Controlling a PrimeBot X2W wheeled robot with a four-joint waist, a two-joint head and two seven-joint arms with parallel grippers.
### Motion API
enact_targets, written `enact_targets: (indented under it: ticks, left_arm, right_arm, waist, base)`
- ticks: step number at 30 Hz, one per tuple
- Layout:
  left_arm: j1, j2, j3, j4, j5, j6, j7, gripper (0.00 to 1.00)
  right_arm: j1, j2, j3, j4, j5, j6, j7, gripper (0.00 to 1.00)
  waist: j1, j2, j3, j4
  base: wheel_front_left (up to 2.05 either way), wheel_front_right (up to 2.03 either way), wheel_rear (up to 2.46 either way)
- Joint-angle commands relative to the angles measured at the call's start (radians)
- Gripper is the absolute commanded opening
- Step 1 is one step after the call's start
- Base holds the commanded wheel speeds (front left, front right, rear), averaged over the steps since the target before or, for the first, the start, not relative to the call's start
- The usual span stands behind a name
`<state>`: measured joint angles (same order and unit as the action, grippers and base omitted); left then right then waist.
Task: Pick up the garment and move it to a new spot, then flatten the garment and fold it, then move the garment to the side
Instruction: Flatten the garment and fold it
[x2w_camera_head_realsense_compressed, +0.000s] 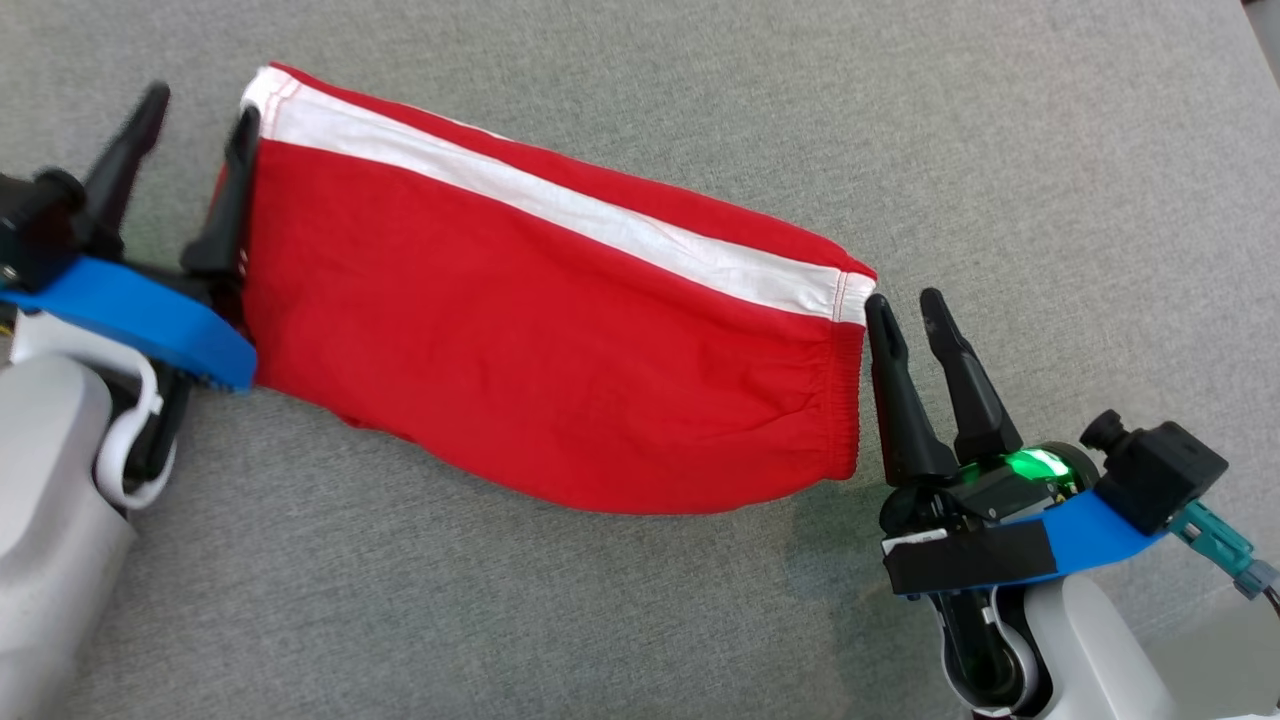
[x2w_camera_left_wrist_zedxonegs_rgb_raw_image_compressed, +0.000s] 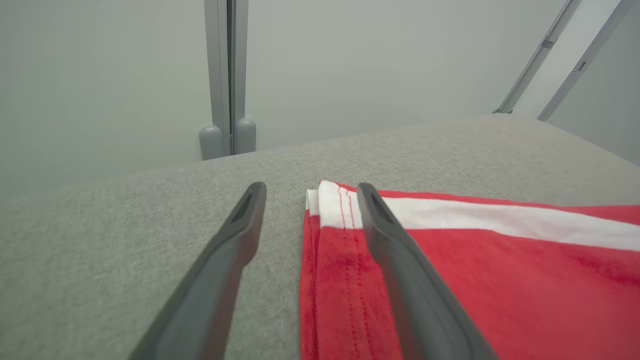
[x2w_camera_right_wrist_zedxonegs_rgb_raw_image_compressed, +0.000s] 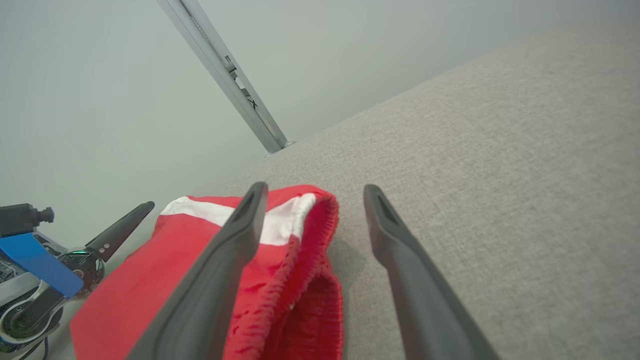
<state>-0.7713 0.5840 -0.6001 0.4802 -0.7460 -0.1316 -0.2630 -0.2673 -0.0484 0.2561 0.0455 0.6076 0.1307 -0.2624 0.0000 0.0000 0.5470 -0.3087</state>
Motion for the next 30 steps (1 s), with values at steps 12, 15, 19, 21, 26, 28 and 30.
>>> enact_targets:
  ticks: [12, 15, 19, 21, 26, 28, 30]
  left_arm:
    - [0.008, 0.011, -0.218, 0.136, -0.152, 0.002, 0.164, 1.00]
    - [0.017, -0.001, -0.257, 0.169, -0.171, 0.002, 0.211, 0.97]
    - [0.029, -0.023, -0.290, 0.206, -0.188, 0.002, 0.233, 0.00]
    - [0.032, -0.028, -0.290, 0.225, -0.192, 0.002, 0.218, 0.00]
    - [0.035, -0.055, -0.277, 0.260, -0.217, 0.002, 0.168, 0.00]
    - [0.045, -0.075, -0.268, 0.275, -0.237, 0.002, 0.140, 0.00]
    - [0.062, -0.091, -0.263, 0.298, -0.250, 0.002, 0.109, 0.00]
  right_arm:
    - [0.047, -0.004, -0.054, 0.060, -0.050, 0.000, -0.004, 1.00]
    - [0.050, -0.004, -0.056, 0.069, -0.054, 0.000, -0.003, 1.00]
    - [0.055, -0.004, -0.066, 0.078, -0.063, 0.000, -0.003, 1.00]
    - [0.060, -0.004, -0.075, 0.087, -0.070, 0.000, -0.003, 1.00]
    - [0.070, -0.004, -0.097, 0.111, -0.091, 0.000, -0.003, 1.00]
    - [0.073, -0.004, -0.109, 0.127, -0.107, 0.000, -0.003, 1.00]
    - [0.082, -0.004, -0.122, 0.149, -0.123, 0.000, -0.003, 1.00]
  waist:
    - [0.0000, 0.0000, -0.075, 0.015]
    - [0.0000, 0.0000, -0.087, 0.011]
    - [0.0000, 0.0000, -0.109, 0.011]
    - [0.0000, 0.0000, -0.125, 0.016]
    - [0.0000, 0.0000, -0.169, 0.035]
    - [0.0000, 0.0000, -0.198, 0.051]
    - [0.0000, 0.0000, -0.229, 0.072]
  base:
    - [0.00, 0.00, 0.00]
    - [0.00, 0.00, 0.00]
    - [0.00, 0.00, 0.00]
    - [0.00, 0.00, 0.00]
    - [0.00, 0.00, 0.00]
    - [0.00, 0.00, 0.00]
    - [0.00, 0.00, 0.00]
